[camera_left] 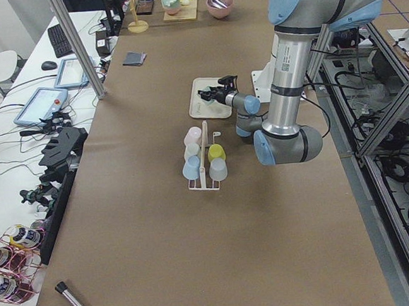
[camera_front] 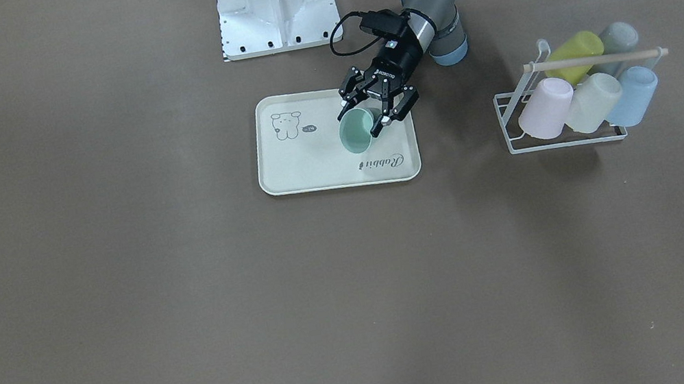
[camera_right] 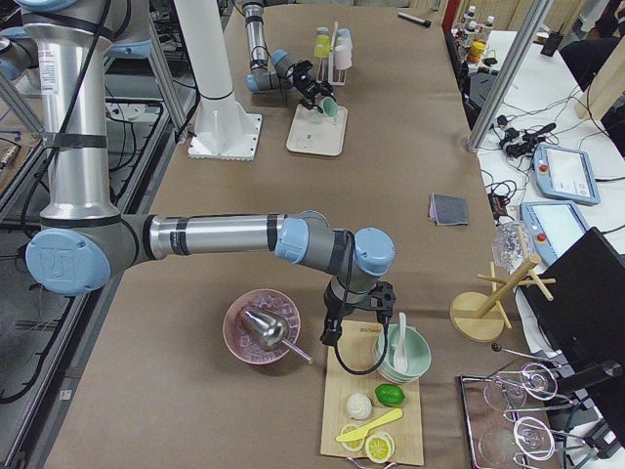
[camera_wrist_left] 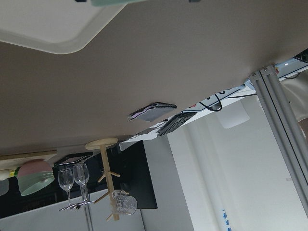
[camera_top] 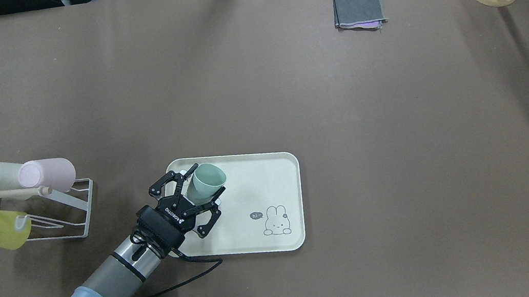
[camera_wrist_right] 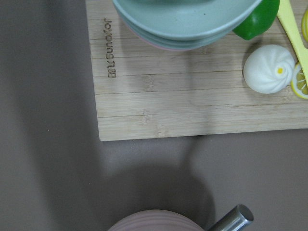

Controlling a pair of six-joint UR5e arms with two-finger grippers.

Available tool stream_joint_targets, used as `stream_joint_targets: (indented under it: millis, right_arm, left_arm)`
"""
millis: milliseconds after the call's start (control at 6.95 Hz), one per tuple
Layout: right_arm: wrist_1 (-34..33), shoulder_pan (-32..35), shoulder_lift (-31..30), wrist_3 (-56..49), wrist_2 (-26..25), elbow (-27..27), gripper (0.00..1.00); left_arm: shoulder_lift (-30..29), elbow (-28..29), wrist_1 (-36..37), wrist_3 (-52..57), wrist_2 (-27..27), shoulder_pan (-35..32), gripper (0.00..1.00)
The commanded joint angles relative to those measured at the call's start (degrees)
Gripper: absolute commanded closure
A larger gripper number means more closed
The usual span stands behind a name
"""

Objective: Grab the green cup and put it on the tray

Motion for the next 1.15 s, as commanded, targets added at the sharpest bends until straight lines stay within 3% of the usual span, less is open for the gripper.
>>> stream_joint_targets:
  millis: [0,432,720,1008]
  right_arm:
    - [0.0,0.0,0.0,0.0,0.0,0.0,0.00]
    - [0.0,0.3,0.0,-0.2,0.0,0.2,0.00]
    - [0.0,0.4,0.1,-0.2,0.0,0.3,0.00]
    - [0.0,0.4,0.0,-0.4,0.0,0.3,0.00]
  left_arm:
    - [0.1,-0.1,0.0,0.0,0.0,-0.3,0.25]
    - [0.7,-0.6,-0.1,-1.3,-0.2,-1.8,0.25]
    - [0.9,-0.7,-0.1,-2.3,-4.2,-4.9,0.25]
    - [0.5,-0.7,0.0,-2.5,-4.3,-5.0,0.25]
